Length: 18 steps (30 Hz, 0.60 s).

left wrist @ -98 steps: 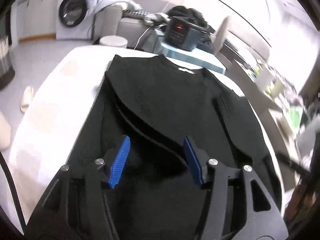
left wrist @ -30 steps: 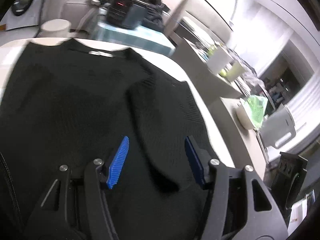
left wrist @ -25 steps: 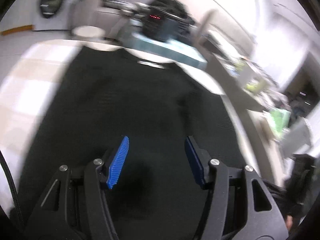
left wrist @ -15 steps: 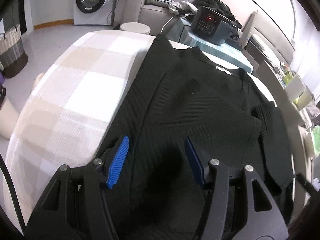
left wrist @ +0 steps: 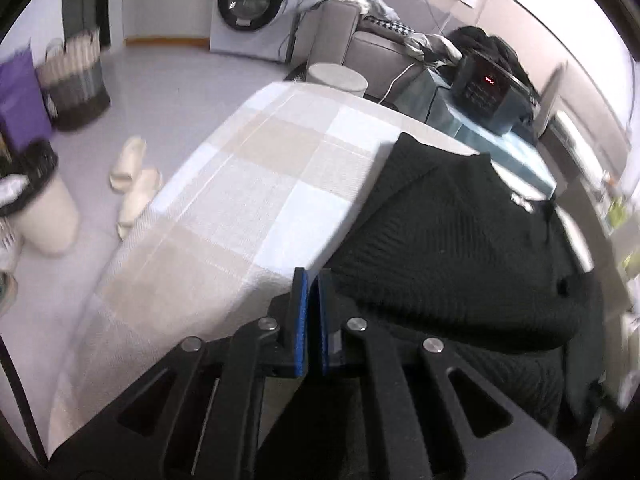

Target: Fold small clothes

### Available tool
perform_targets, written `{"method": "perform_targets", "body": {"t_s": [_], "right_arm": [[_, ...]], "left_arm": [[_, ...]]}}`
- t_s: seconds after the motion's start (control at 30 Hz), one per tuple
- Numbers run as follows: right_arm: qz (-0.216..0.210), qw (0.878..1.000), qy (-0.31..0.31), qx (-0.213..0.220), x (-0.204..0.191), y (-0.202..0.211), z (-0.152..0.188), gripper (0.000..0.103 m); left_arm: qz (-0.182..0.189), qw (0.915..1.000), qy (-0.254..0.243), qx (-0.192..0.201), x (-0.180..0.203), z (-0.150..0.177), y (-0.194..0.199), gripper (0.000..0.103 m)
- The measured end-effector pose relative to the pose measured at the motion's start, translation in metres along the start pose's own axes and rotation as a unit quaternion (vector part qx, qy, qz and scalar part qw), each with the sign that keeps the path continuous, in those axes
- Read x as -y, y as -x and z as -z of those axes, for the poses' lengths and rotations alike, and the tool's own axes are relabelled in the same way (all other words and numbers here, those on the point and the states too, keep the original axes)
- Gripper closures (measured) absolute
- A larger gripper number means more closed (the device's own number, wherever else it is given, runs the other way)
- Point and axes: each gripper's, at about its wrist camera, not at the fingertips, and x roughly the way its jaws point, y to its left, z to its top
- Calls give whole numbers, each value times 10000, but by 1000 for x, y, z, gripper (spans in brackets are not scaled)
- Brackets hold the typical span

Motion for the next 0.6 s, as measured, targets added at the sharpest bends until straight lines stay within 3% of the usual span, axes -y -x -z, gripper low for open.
{"method": "perform_targets", "body": {"t_s": [0.13,0.2,0.37,0.5,0.6], "right_arm": [[-80,10000,-47,4,1,1,0,51],[-93,9999,-63,0,1,-1,-2,51],[46,9998,173,-65,-10,3,4,53],[99,9997,167,167,-18,21,8,53],[30,9988,208,438,-27,42,8,53]], "left_arm": [[299,9992,-140,-208,8,7,6,94],[526,9974,-322,-364,20,17,13,74],[646,9916,-1105,-207,64,49,39,44],[409,9866,-1578,-84,81,69,55,43],[-8,9826,-1858,-42,79,79,60,43]]}}
